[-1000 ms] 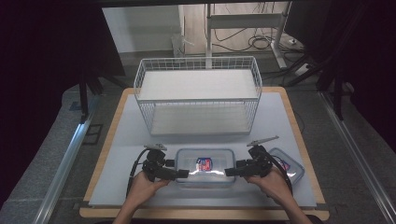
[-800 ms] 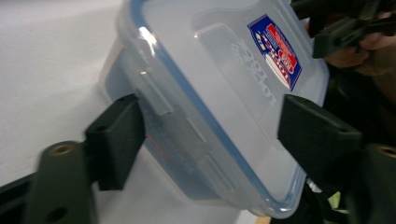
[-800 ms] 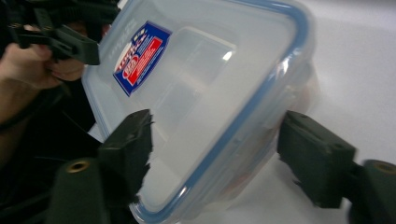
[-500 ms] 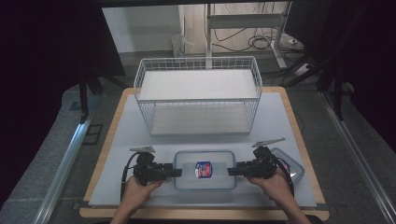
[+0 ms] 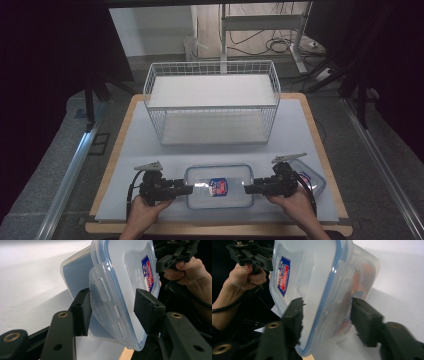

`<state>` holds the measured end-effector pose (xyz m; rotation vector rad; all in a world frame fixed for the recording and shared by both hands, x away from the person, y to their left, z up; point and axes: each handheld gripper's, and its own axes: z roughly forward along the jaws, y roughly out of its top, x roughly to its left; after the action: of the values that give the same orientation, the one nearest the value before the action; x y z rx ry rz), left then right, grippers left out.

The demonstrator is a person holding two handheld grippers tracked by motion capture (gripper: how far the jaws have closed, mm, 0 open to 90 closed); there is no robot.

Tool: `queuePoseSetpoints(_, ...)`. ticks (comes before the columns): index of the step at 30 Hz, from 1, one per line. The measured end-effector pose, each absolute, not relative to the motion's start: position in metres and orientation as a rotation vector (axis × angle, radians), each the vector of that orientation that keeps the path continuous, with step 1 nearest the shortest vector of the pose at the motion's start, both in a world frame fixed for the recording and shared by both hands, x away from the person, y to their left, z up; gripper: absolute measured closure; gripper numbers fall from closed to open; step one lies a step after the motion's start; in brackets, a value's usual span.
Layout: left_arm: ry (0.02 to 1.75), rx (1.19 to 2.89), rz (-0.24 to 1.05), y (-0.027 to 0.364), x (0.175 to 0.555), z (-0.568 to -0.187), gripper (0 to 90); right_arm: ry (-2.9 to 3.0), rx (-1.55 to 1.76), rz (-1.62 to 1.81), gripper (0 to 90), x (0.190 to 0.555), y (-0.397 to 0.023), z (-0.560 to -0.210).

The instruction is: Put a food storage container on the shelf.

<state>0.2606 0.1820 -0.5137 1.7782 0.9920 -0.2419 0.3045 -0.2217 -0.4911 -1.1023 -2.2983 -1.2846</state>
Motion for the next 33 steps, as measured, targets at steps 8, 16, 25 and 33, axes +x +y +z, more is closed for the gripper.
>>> queuePoseSetpoints(8, 1.001, 1.753, -0.253, 0.1827, 0.26, -0.5164, 49.1, -2.28, -1.116, -1.301, 50.4, 0.3028, -0.2234, -0.4913)
queuePoseSetpoints(16, 1.028, 1.751, -0.34, 0.1832, 0.2591, -0.5212, 47.8, -2.273, -1.108, -1.302, 51.1, 0.302, -0.2252, -0.4922)
queuePoseSetpoints(25, 1.066, 1.696, -0.389, 0.1863, 0.2612, -0.5215, 52.5, -2.208, -1.148, -1.307, 54.6, 0.3001, -0.2279, -0.4928)
queuePoseSetpoints(33, 1.084, 1.679, -0.352, 0.1875, 0.2613, -0.5176, 54.0, -2.226, -1.143, -1.335, 57.4, 0.2984, -0.2259, -0.4896)
